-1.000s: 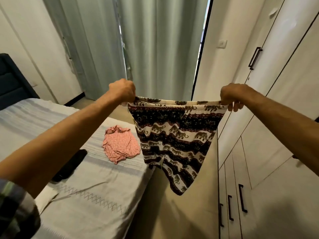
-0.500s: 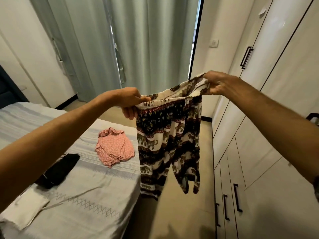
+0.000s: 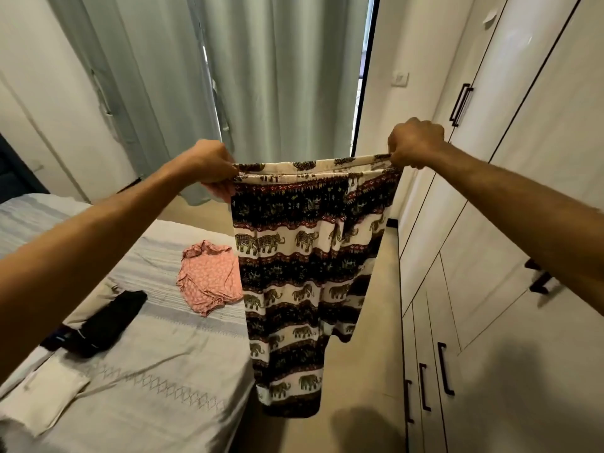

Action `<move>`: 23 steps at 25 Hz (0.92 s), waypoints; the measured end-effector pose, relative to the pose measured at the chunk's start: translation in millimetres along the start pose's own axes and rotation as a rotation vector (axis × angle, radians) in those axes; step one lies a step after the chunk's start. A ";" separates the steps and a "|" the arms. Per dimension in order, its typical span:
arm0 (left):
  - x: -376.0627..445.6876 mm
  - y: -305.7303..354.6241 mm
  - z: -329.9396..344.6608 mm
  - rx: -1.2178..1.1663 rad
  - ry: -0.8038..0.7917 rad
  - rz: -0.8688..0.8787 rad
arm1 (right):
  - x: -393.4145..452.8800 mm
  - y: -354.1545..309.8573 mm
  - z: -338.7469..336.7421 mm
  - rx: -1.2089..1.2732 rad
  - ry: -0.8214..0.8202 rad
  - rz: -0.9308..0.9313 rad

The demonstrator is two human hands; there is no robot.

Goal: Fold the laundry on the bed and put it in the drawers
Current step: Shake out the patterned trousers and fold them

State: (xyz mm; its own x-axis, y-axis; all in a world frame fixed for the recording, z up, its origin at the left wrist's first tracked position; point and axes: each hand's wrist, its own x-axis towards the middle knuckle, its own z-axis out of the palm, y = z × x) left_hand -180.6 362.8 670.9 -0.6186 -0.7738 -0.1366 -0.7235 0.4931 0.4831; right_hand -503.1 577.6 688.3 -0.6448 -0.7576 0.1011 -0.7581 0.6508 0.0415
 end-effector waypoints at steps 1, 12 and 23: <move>-0.1 3.3 -0.7 -0.037 0.028 0.016 | 0.7 -1.0 0.8 -0.051 0.052 -0.003; -3.7 -14.8 36.2 -0.419 0.029 -0.124 | -0.5 4.9 43.1 1.014 -0.562 0.152; 17.5 -12.2 84.6 -0.867 0.199 -0.010 | -39.7 -48.9 67.2 -0.154 -0.082 -0.312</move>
State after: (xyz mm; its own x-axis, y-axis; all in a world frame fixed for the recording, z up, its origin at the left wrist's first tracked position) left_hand -208.5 376.9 589.5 -0.4904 -0.8710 -0.0307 -0.1924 0.0739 0.9785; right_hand -446.9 572.5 615.5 -0.3950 -0.9185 -0.0204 -0.9003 0.3826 0.2078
